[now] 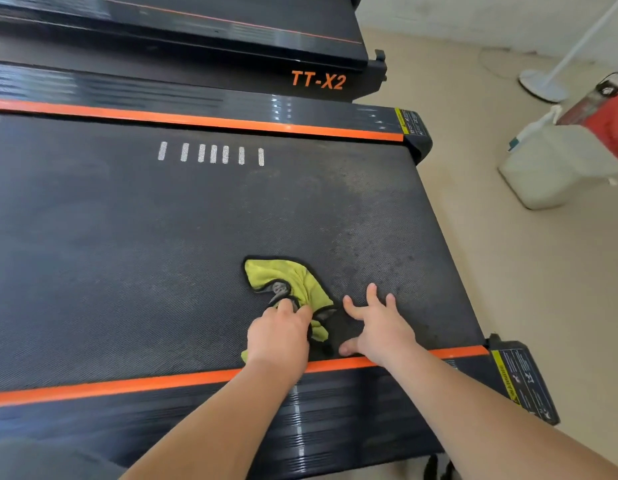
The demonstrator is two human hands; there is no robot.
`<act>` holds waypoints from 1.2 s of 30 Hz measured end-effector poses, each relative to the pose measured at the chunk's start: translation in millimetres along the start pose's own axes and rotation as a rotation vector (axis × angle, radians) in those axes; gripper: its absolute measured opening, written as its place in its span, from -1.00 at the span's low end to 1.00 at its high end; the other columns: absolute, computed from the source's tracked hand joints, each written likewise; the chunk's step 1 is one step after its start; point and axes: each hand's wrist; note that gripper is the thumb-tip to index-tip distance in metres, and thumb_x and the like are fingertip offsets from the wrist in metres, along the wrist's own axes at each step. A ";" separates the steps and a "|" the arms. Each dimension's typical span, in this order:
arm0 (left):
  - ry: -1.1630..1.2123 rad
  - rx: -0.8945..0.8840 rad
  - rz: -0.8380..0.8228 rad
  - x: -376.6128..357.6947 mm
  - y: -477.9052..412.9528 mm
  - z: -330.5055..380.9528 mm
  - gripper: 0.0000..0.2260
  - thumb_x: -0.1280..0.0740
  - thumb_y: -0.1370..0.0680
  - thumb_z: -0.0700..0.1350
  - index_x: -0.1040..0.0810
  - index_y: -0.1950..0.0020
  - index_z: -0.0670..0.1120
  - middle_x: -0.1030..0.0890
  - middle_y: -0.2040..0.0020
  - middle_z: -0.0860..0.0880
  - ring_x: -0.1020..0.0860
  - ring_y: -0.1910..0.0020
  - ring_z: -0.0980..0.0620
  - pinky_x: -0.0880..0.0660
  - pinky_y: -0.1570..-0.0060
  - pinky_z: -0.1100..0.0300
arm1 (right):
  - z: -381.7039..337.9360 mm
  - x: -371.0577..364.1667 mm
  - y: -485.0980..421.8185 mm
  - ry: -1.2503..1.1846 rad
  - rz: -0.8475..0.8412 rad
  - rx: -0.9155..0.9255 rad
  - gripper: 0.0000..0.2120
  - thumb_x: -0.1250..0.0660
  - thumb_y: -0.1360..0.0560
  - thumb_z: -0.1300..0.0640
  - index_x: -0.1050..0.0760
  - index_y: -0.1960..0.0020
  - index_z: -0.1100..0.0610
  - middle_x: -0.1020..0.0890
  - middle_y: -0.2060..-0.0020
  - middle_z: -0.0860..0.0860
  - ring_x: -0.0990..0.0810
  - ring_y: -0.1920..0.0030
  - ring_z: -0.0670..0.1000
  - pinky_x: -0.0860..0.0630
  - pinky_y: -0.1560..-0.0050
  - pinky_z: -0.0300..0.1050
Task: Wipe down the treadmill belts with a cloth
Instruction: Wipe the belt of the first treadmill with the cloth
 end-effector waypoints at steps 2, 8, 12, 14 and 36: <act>-0.034 -0.026 -0.005 4.5 -4.8 0.3 -0.65 -0.32 -0.59 -0.06 -0.39 -0.37 0.07 -0.45 -0.23 -0.05 -0.49 -0.23 -0.12 -0.50 0.05 0.02 | 1.6 3.4 2.4 0.048 -0.017 0.030 -0.05 -0.46 -0.45 -0.31 0.06 -0.63 -0.33 0.26 -0.65 -0.05 0.24 -0.64 0.24 -0.36 -0.46 0.32; -0.040 0.060 0.084 24.4 -29.8 -24.0 -0.54 -0.31 -0.57 0.08 -0.32 -0.46 0.16 -0.35 -0.34 -0.02 -0.38 -0.32 -0.11 -0.51 -0.02 -0.02 | 35.7 43.9 -2.8 0.098 0.055 0.150 -0.14 -0.46 -0.40 -0.36 -0.15 -0.60 -0.33 -0.09 -0.66 -0.08 -0.20 -0.61 0.13 -0.42 -0.42 0.17; -0.124 0.088 0.076 45.0 -60.8 -39.6 -0.49 -0.32 -0.55 0.15 -0.29 -0.48 0.22 0.05 -0.62 -0.04 -0.09 -0.53 -0.20 -0.52 -0.19 -0.09 | 57.8 41.2 -19.1 0.105 0.092 0.125 0.07 -0.52 -0.36 -0.34 0.10 -0.63 -0.34 0.17 -0.66 -0.09 0.16 -0.65 0.20 -0.38 -0.44 0.34; -0.063 0.093 0.007 45.0 -69.0 -33.9 -0.48 -0.31 -0.57 0.09 -0.27 -0.52 0.19 -0.04 -0.63 -0.04 -0.13 -0.53 -0.20 -0.51 -0.27 -0.12 | 64.1 29.4 -25.3 0.115 0.072 0.127 0.04 -0.49 -0.40 -0.34 0.15 -0.63 -0.34 0.24 -0.66 -0.11 0.23 -0.65 0.20 -0.42 -0.42 0.33; 0.144 0.439 0.029 16.8 -26.2 14.9 -0.49 -0.29 -0.58 0.16 -0.30 -0.44 -0.04 -0.30 -0.35 -0.19 -0.37 -0.35 -0.27 -0.47 -0.25 -0.15 | 60.0 27.6 -36.1 0.074 0.008 0.078 0.04 -0.55 -0.40 -0.25 0.13 -0.59 -0.40 0.29 -0.63 -0.15 0.28 -0.64 0.20 -0.33 -0.42 0.44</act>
Point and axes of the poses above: each hand's wrist, its own y-axis away from the middle knuckle, its own x-axis out of the back of the hand, z = x × y
